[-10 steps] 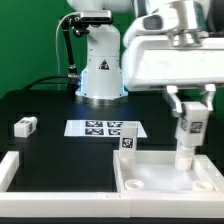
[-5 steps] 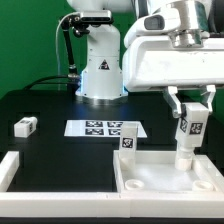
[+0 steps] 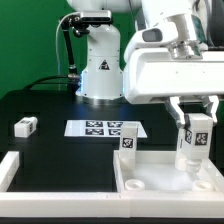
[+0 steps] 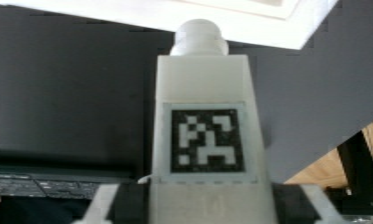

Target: Assemble square table

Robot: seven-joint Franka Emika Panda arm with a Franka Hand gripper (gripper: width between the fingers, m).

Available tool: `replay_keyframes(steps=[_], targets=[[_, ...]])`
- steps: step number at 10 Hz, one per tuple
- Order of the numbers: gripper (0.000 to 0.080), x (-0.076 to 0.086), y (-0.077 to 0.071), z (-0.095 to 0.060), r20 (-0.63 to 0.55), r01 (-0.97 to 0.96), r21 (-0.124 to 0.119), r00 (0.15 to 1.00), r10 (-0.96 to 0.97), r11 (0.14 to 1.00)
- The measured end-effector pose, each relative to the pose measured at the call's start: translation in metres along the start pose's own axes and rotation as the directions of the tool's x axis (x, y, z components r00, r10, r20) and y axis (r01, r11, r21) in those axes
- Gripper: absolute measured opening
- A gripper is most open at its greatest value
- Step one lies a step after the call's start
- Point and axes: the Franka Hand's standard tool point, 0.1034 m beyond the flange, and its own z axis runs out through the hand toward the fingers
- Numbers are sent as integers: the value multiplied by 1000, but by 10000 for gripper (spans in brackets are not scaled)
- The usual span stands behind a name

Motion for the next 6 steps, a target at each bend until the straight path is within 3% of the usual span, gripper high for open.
replay_keyframes(steps=[6], targets=[[291, -20, -27, 11, 53, 25, 35, 998, -27, 999]])
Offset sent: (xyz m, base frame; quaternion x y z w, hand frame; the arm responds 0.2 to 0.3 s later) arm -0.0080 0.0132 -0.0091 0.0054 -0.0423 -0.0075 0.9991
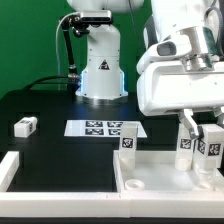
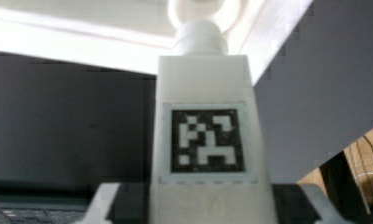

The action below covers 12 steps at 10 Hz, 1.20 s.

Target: Assemble square table

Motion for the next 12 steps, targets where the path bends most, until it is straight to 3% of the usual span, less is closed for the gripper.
replay_keyframes(steps=[6, 12], targets=[[291, -5, 6, 10, -7, -4, -12, 1000, 4, 1000], [291, -16, 11, 18, 26, 1, -7, 1000, -1, 1000]])
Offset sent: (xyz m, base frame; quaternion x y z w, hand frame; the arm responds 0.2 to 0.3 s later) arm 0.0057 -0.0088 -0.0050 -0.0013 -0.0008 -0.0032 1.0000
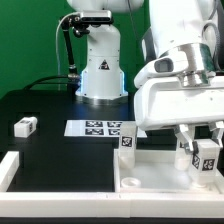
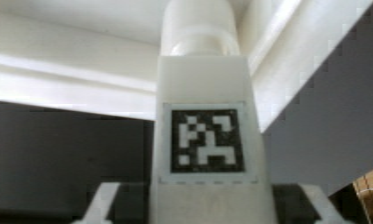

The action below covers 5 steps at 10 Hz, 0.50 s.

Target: Assemble square table

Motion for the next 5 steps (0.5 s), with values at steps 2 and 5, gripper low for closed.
replay_keyframes(steps=[2, 5], targets=[[291, 3, -1, 1, -7, -1, 0, 1000, 1, 1000], [488, 2, -1, 2, -7, -1, 0, 1000, 1, 1000]])
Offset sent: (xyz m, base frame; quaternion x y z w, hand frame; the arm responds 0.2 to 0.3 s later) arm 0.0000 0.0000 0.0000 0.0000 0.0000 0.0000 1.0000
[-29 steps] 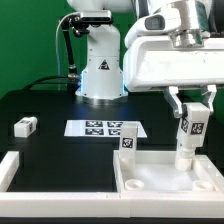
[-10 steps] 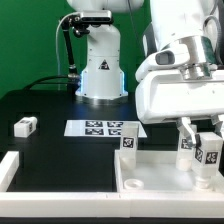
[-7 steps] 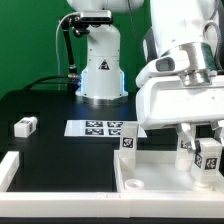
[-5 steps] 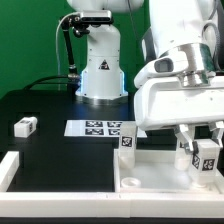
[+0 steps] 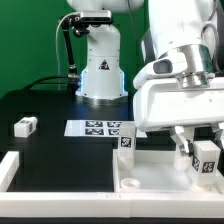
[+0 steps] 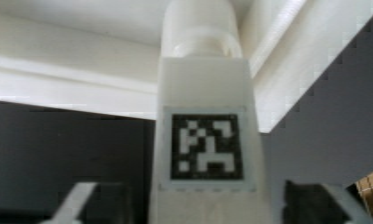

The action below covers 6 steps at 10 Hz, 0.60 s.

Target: Assemble square table

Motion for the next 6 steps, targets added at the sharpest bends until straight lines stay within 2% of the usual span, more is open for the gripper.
replay_keyframes(steps=[1, 6], targets=[[612, 0, 0, 0, 0, 0, 0, 1000, 0, 1000], [647, 0, 0, 0, 0, 0, 0, 1000, 0, 1000]])
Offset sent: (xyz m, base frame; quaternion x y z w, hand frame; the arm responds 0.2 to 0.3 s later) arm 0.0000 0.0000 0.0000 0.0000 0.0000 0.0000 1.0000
